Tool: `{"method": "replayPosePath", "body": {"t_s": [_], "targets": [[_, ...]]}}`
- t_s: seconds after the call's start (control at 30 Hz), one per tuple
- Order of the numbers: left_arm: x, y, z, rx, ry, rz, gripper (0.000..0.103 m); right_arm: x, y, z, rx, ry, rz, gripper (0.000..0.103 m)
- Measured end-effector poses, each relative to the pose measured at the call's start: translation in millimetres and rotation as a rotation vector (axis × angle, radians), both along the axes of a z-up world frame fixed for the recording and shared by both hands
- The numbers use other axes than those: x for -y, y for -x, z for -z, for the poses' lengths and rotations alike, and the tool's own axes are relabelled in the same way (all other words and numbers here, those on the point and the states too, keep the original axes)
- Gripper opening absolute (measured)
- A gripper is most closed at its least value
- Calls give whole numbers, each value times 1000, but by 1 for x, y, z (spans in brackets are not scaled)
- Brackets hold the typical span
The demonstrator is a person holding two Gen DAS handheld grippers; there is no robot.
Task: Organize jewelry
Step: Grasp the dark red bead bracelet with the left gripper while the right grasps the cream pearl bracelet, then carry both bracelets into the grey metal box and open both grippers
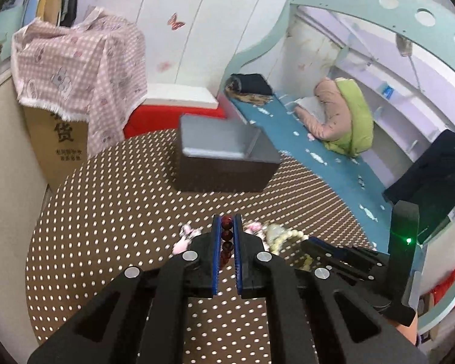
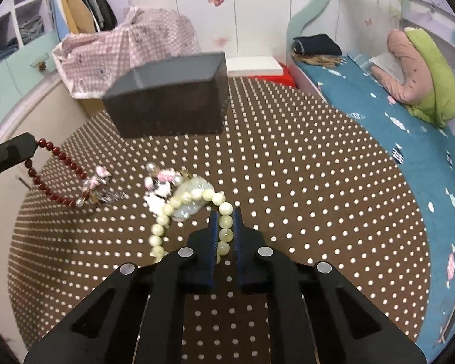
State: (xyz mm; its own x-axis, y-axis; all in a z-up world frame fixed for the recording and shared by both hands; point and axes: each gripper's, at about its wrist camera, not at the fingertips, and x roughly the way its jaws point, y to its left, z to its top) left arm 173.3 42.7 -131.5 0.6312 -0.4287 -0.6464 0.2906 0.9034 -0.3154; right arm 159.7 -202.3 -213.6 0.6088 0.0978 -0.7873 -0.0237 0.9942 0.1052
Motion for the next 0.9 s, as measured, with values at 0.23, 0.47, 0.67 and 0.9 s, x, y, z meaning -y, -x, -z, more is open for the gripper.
{"method": "replayPosePath", "body": {"t_s": [0.23,0.47,0.67,0.9], "targets": [[3,-3,-34,55,40,50,6,6,5,-42,88,-49,-37,10],[16,-38,-60,97,9,57,6,3,-24,-90,195,-58,-65,10],[29,-90,-56,68,-46,41,6,-6,-75,-110,256,-58,-64,10],[37,-136,-25,5,-90,27,6,-21,-130,-93,217,-50,-69,10]]}}
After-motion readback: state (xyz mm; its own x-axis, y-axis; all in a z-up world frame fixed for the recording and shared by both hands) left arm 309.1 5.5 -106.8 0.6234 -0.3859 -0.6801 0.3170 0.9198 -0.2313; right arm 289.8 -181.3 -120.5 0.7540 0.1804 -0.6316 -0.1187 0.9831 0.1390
